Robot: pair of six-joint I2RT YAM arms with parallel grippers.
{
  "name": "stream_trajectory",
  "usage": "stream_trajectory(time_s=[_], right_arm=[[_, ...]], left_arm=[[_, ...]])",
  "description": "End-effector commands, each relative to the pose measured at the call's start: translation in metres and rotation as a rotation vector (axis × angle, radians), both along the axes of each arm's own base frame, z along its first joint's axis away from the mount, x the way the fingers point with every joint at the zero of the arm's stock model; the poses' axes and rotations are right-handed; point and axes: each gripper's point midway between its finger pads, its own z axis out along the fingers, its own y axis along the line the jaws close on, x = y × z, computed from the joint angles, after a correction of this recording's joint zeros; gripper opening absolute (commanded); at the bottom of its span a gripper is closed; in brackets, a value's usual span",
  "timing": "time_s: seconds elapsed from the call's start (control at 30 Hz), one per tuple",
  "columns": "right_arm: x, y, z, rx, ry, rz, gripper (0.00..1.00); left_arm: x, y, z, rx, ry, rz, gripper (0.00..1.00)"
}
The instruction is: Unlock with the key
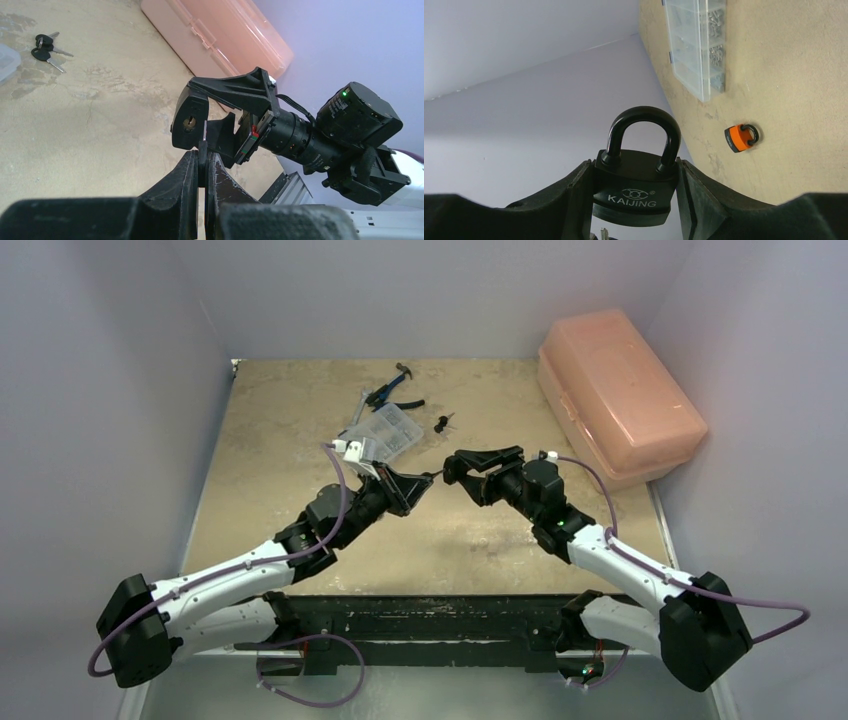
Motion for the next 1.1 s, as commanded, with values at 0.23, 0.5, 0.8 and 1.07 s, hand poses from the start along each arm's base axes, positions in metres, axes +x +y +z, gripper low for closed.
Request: stream_trajectory(time_s=[0.23,0.5,0.8,1.07], right_arm=[[0.008,0.001,0.063,0.119,-0.129,-0.019,0.0],[0.009,0.001,0.066,0.115,-0.139,-0.024,0.0],[0.01,0.004,0.063,0.116,-0.13,-0.013,0.0],[0.011,0.003,0.067,0.126,-0.133,-0.022,0.0]], left_arm=[[0.011,-0.005,0.004,-0.019,-0.034,0.035,0.0],[0.014,-0.008,-0.004,-0.017,-0.021,0.043,0.0],[0.014,-0.013,-0.005,-0.026,-0.02,0.028,0.0],[0.014,-0.015,-0.01,-0.021,-0.008,0.025,0.0]])
